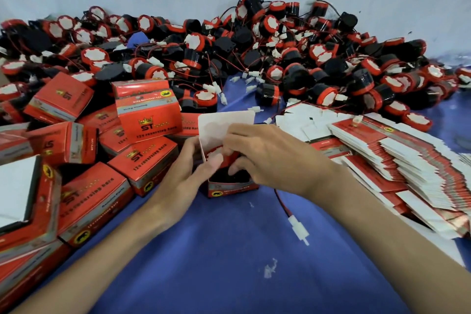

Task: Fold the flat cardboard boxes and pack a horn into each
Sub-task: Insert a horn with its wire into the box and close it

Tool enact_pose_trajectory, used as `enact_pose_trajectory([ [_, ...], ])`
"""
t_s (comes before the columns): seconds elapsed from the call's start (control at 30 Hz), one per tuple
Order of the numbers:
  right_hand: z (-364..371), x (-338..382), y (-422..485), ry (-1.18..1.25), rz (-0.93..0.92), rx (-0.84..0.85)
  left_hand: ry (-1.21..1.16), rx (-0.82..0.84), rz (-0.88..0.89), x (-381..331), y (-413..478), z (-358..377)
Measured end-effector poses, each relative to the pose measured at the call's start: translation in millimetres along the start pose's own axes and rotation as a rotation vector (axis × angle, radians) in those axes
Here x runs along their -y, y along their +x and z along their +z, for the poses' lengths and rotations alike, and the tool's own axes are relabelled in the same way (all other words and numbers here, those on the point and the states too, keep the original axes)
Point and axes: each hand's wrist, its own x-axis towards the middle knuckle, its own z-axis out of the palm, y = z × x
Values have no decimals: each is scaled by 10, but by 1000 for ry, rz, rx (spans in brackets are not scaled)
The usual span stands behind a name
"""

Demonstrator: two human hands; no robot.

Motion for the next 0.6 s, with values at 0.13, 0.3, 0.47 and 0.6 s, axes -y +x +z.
enact_pose_trajectory([
  [0.13,50,4,-27,-27,-60,-20,39,-40,7,-24,16,30],
  [0.3,80,27,-47,-65,-44,-81,-8,6,-1,-25,18,7],
  [0.47,21,15,-9,-67,-9,-26,-71,-33,4,-28,11,74],
  [0.6,-218,-204,-106,42,93,-124,-170,-91,-12,-51,24,134],
])
